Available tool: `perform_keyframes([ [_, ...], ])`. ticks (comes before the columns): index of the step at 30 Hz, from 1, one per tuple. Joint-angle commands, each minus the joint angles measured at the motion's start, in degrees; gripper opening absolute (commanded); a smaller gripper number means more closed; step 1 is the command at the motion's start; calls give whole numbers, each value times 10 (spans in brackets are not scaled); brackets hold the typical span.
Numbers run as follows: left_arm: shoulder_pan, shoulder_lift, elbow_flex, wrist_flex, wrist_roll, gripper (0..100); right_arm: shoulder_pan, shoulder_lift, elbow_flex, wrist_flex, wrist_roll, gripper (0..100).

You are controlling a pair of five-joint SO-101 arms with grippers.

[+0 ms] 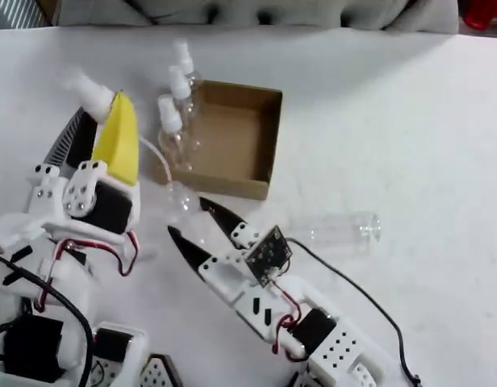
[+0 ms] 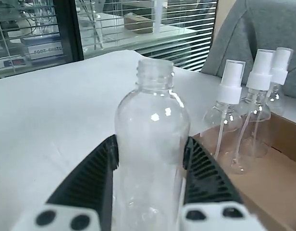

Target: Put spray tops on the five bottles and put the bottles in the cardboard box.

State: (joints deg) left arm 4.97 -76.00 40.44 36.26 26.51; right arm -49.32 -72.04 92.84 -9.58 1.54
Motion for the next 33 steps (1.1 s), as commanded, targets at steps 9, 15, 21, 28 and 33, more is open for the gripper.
perform_keyframes([
  [9,2,-2,-4,40,19,20,-2,-9,-4,-15,4,16],
  [15,2,-2,-4,37,18,20,-2,-9,-4,-15,4,16],
  [21,5,-2,29,33,17,20,-2,-9,-4,-15,5,16],
  [28,5,-2,56,15,19,20,-2,-9,-4,-15,5,16],
  [33,6,-3,57,22,19,20,-3,-9,-4,-15,5,16],
])
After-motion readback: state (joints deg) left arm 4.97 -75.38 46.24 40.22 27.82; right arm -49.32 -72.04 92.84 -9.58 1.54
